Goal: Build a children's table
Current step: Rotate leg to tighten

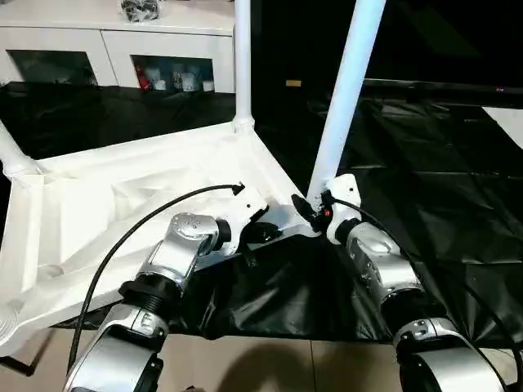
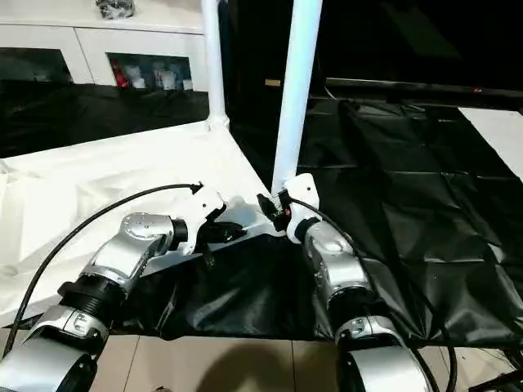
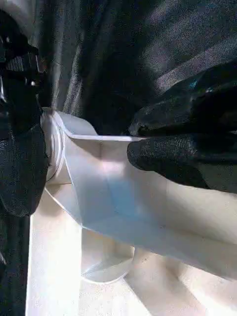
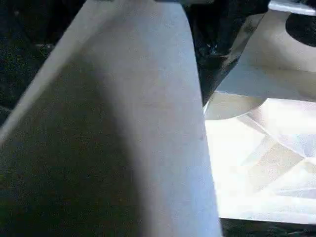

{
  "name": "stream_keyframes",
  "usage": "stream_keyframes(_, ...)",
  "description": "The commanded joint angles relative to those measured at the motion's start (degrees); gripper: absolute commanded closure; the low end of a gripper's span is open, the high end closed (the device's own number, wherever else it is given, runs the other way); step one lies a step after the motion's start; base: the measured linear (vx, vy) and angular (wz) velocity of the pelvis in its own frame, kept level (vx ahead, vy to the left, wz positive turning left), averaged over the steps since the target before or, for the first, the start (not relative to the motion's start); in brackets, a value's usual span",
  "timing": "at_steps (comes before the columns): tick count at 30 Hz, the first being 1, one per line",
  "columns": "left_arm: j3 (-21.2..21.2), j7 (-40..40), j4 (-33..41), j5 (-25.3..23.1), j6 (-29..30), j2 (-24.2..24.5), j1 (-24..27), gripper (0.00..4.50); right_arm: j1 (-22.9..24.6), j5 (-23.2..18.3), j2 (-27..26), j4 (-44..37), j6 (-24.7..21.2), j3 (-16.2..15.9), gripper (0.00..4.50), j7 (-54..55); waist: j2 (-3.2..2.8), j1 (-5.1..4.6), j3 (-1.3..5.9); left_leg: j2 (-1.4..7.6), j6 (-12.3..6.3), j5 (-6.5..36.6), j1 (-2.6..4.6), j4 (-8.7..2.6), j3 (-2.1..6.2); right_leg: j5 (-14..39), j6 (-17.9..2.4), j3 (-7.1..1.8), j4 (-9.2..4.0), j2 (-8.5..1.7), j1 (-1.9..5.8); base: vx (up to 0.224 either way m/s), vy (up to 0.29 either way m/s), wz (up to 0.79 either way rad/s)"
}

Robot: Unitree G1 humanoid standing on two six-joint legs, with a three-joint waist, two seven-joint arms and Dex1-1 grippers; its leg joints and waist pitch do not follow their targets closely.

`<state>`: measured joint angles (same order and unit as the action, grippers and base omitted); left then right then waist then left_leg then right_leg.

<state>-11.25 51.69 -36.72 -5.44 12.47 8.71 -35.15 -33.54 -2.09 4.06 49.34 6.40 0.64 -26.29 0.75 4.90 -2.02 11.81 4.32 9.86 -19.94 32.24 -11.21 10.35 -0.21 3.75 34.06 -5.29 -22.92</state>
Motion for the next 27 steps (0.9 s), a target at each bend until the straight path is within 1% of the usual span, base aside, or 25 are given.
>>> stream_keyframes(1,-2.3,-0.9,1.2,0.6,-1.8,-2.8,-1.1,4.5,1.8,0.2,-5.3,2.1,-2.5,-4.9,1.81,-6.3,-0.29,-0.3,2.34,1.33,0.1,22.9,0.43,-4.38,1.05,23.0,-8.4,-2.21,-5.5,-2.82,1.45,0.0,0.0,0.0)
stream_keyframes(2,-2.3,-0.2,1.4,0.8,-2.0,-2.3,-0.9,4.5,2.2,-0.3,-4.3,1.1,-2.9,-5.1,1.71,-8.7,-0.18,-0.31,2.33,1.34,-0.13,23.0,0.37,-4.41,1.05,23.0,-8.4,-2.2,-5.49,-2.8,1.52,0.0,0.0,0.0)
stream_keyframes(3,-2.4,0.6,1.6,1.0,-2.0,-2.0,-0.8,4.5,2.5,-0.3,-3.6,0.5,-3.1,-5.4,1.71,-10.1,-0.22,-0.26,2.38,1.35,-0.26,22.9,0.34,-4.41,1.06,22.8,-8.4,-2.22,-5.46,-2.86,1.61,0.0,0.0,0.0)
stream_keyframes(4,-2.4,1.0,1.6,1.1,-2.0,-1.9,-0.7,4.5,2.6,-0.2,-3.3,0.3,-3.1,-5.6,1.46,-10.7,-0.06,-0.21,2.37,1.38,-0.5,22.3,0.22,-4.39,1.04,22.2,-8.4,-2.25,-5.37,-2.84,1.67,0.0,0.0,0.0)
stream_keyframes(5,-2.4,2.1,1.8,1.3,-2.2,-1.3,-0.6,4.5,3.0,0.2,-1.8,-0.6,-2.9,-6.5,1.46,-13.3,-0.11,-0.16,2.42,1.41,-0.64,21.7,0.22,-4.35,0.98,21.3,-8.7,-2.31,-5.3,-2.87,1.68,0.0,0.0,0.0)
stream_keyframes(6,-2.4,2.2,1.8,1.3,-2.3,-1.2,-0.6,4.5,3.1,0.2,-1.6,-0.7,-2.8,-6.6,1.36,-13.6,0.08,-0.11,2.52,1.42,-0.98,20.7,0.09,-4.3,0.94,20.1,-9.0,-2.31,-5.11,-2.89,1.86,0.0,0.0,0.0)
stream_keyframes(7,-2.4,3.0,1.9,1.4,-2.6,-0.7,-0.5,4.5,3.3,0.4,-0.5,-1.2,-2.5,-7.2,1.36,-15.6,0.05,-0.07,2.5,1.43,-1.09,20.3,0.06,-4.3,0.92,19.6,-9.2,-2.33,-5.07,-2.89,1.85,0.0,0.0,0.0)
stream_keyframes(8,-2.4,4.8,2.1,1.8,-3.2,0.2,-0.4,4.5,3.7,0.5,1.2,-1.9,-2.1,-8.1,1.36,-19.2,0.12,0.05,2.59,1.42,-1.41,19.4,0.0,-4.24,0.9,18.4,-9.5,-2.27,-4.92,-2.87,2.07,0.0,0.0,0.0)
stream_keyframes(9,-2.5,5.4,2.1,2.0,-3.4,0.4,-0.3,4.5,3.8,0.5,1.7,-2.0,-2.0,-8.3,1.36,-20.2,0.14,0.1,2.68,1.4,-1.95,18.0,-0.05,-4.08,0.72,16.1,-10.1,-2.37,-4.75,-2.85,2.11,0.0,0.0,0.0)
stream_keyframes(10,-2.5,6.4,2.2,2.1,-3.6,1.1,-0.3,4.5,4.0,0.2,2.8,-2.5,-2.0,-8.7,1.36,-22.7,0.61,0.02,2.73,1.36,-2.29,17.2,-0.15,-4.0,0.64,15.1,-10.4,-2.34,-4.61,-2.81,2.26,0.0,0.0,0.0)
stream_keyframes(11,-2.5,7.7,2.3,2.4,-3.8,1.8,-0.2,4.5,4.2,0.0,3.8,-3.1,-1.9,-9.1,1.36,-24.9,0.36,0.21,2.77,1.41,-2.71,15.6,-0.22,-3.94,0.65,13.6,-11.0,-2.3,-4.35,-2.86,2.38,0.0,0.0,0.0)
stream_keyframes(12,-2.4,10.4,2.9,3.2,-3.7,3.0,0.1,4.5,4.8,-0.2,6.1,-4.3,-1.7,-9.9,1.36,-29.3,0.45,0.29,2.82,1.44,-3.14,14.6,-0.18,-3.79,0.56,12.1,-11.7,-2.25,-4.16,-2.85,2.46,0.0,0.0,0.0)
stream_keyframes(13,-2.5,11.2,3.0,3.3,-3.8,3.4,0.1,4.5,4.9,-0.2,6.6,-4.6,-1.5,-10.1,1.36,-30.4,0.47,0.37,2.86,1.44,-3.41,13.9,-0.24,-3.71,0.52,11.1,-12.0,-2.22,-4.05,-2.8,2.6,0.0,0.0,0.0)
stream_keyframes(14,-2.7,13.2,3.2,3.6,-4.2,4.5,0.1,4.5,5.3,-0.1,8.2,-5.4,-0.7,-10.5,1.36,-33.4,0.29,0.56,2.88,1.56,-3.98,12.5,-0.34,-3.53,0.39,8.1,-13.0,-2.14,-3.66,-2.68,2.69,0.0,0.0,0.0)
stream_keyframes(15,-2.8,13.7,3.2,3.6,-4.3,4.7,0.1,4.5,5.4,-0.1,8.7,-5.6,-0.4,-10.6,1.36,-34.3,0.29,0.56,2.88,1.56,-3.98,12.5,-0.34,-3.53,0.39,8.1,-13.0,-2.14,-3.66,-2.68,2.69,0.0,0.0,0.0)
stream_keyframes(16,-2.9,14.6,3.3,3.7,-4.4,5.1,0.1,4.5,5.5,-0.1,9.2,-5.7,-0.4,-10.7,1.36,-35.3,0.35,0.56,2.82,1.58,-4.29,12.4,-0.35,-3.51,0.31,7.5,-13.5,-2.1,-3.54,-2.63,2.66,0.0,0.0,0.0)
stream_keyframes(17,-3.1,16.5,3.4,4.0,-4.6,6.1,0.0,4.5,5.5,-0.1,10.2,-5.8,-0.1,-10.9,1.36,-37.8,0.47,0.7,2.78,1.66,-4.24,13.2,-0.25,-3.55,0.32,9.2,-13.8,-2.06,-3.65,-2.8,2.65,0.0,0.0,0.0)
stream_keyframes(18,-3.1,17.3,3.4,4.2,-4.7,6.6,-0.1,4.5,5.5,-0.2,10.7,-5.8,0.0,-11.1,1.36,-39.0,0.39,0.72,2.69,1.72,-4.15,13.8,-0.17,-3.63,0.33,10.2,-13.7,-2.07,-3.79,-2.81,2.58,0.0,0.0,0.0)
stream_keyframes(19,-3.1,18.2,3.2,4.3,-4.9,7.2,-0.3,4.5,5.5,-0.2,11.4,-5.9,0.0,-11.3,1.36,-40.8,0.19,0.76,2.7,1.75,-3.88,14.2,-0.12,-3.65,0.36,10.7,-13.7,-2.07,-3.78,-2.81,2.56,0.0,0.0,0.0)
stream_keyframes(21,-3.1,18.9,3.0,4.4,-5.1,7.7,-0.5,4.5,5.5,-0.2,12.0,-6.0,0.1,-11.7,1.36,-42.5,0.19,0.78,2.66,1.81,-3.41,15.2,-0.01,-3.73,0.37,11.4,-13.8,-2.08,-3.88,-2.74,2.47,0.0,0.0,0.0)
stream_keyframes(22,-3.1,20.3,2.5,4.6,-5.4,8.6,-0.9,4.5,5.3,-0.3,13.0,-6.3,-0.4,-12.4,1.59,-45.3,0.09,0.81,2.6,1.83,-3.04,15.7,0.04,-3.82,0.41,12.0,-13.7,-2.11,-3.91,-2.76,2.46,0.0,0.0,0.0)
stream_keyframes(25,-3.3,22.0,2.5,4.7,-5.6,9.7,-0.9,4.5,5.3,-0.9,14.2,-7.5,-1.3,-13.4,1.71,-48.7,0.16,0.95,2.64,1.79,-2.94,15.6,0.02,-3.79,0.42,12.2,-13.4,-2.15,-3.92,-2.77,2.54,0.0,0.0,0.0)
stream_keyframes(26,-3.3,22.1,2.5,4.8,-5.6,9.7,-0.9,4.5,5.3,-0.8,14.3,-7.6,-1.3,-13.5,1.88,-48.9,0.21,1.06,2.71,1.8,-2.96,15.2,0.04,-3.7,0.39,11.4,-13.6,-2.18,-3.78,-2.82,2.57,0.0,0.0,0.0)
stream_keyframes(27,-3.4,22.3,2.5,4.8,-5.7,9.9,-0.9,4.5,5.4,-0.7,14.4,-7.7,-1.3,-13.6,1.88,-49.4,0.21,1.07,2.72,1.8,-2.98,14.9,0.02,-3.71,0.4,11.0,-13.8,-2.18,-3.74,-2.82,2.56,0.0,0.0,0.0)
